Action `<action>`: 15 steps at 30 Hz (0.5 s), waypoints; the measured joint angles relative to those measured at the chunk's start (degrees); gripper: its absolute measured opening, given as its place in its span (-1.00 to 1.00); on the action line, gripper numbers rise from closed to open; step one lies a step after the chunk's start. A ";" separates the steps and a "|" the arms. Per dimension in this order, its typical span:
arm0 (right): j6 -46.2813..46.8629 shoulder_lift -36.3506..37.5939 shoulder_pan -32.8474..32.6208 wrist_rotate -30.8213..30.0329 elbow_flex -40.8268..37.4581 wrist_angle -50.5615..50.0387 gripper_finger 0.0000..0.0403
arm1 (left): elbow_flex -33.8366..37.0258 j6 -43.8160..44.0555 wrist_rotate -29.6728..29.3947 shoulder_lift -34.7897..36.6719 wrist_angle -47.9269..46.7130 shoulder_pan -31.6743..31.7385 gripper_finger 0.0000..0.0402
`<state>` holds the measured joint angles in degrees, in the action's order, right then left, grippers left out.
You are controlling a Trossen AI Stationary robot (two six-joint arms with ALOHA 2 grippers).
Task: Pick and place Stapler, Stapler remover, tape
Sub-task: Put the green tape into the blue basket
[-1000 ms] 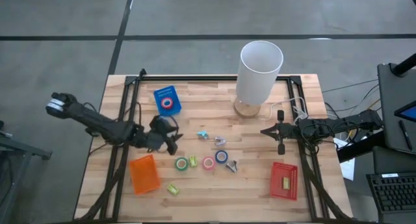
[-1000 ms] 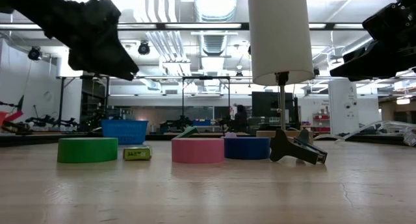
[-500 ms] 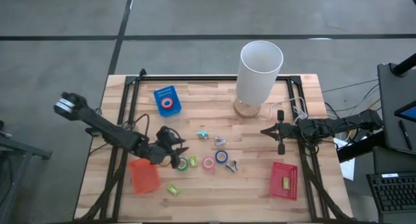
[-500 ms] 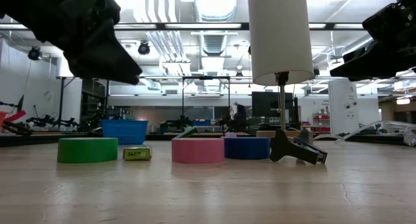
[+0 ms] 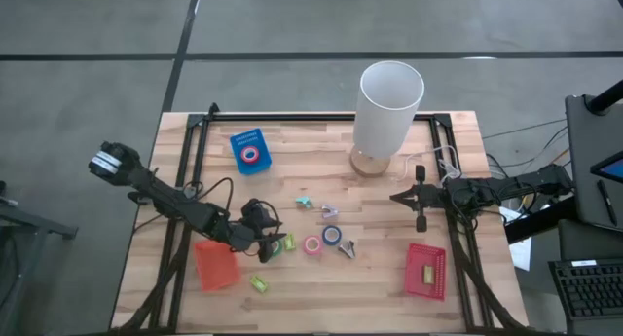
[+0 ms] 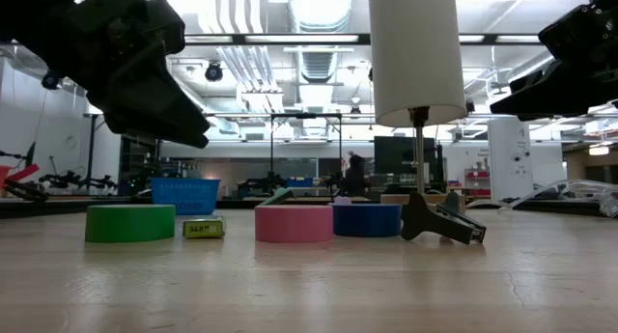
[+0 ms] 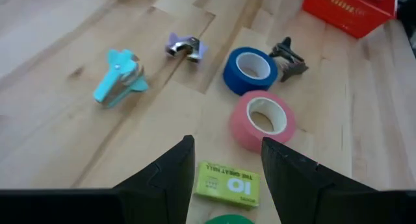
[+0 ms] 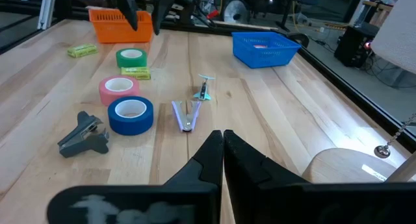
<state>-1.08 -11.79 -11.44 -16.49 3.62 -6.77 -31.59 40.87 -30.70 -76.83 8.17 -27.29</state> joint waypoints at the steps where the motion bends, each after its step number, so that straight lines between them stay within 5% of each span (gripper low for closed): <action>1: 0.00 0.00 -0.02 0.00 0.00 0.00 -0.96 | 0.00 -0.10 0.18 -0.26 0.29 -0.22 -0.11; 15: 0.00 0.00 -0.01 0.00 0.02 0.00 -0.96 | 0.00 0.21 0.39 -0.56 1.29 -4.81 -0.11</action>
<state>-1.08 -11.79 -11.45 -16.49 3.64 -6.76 -31.59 41.08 -30.30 -77.38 9.46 -32.10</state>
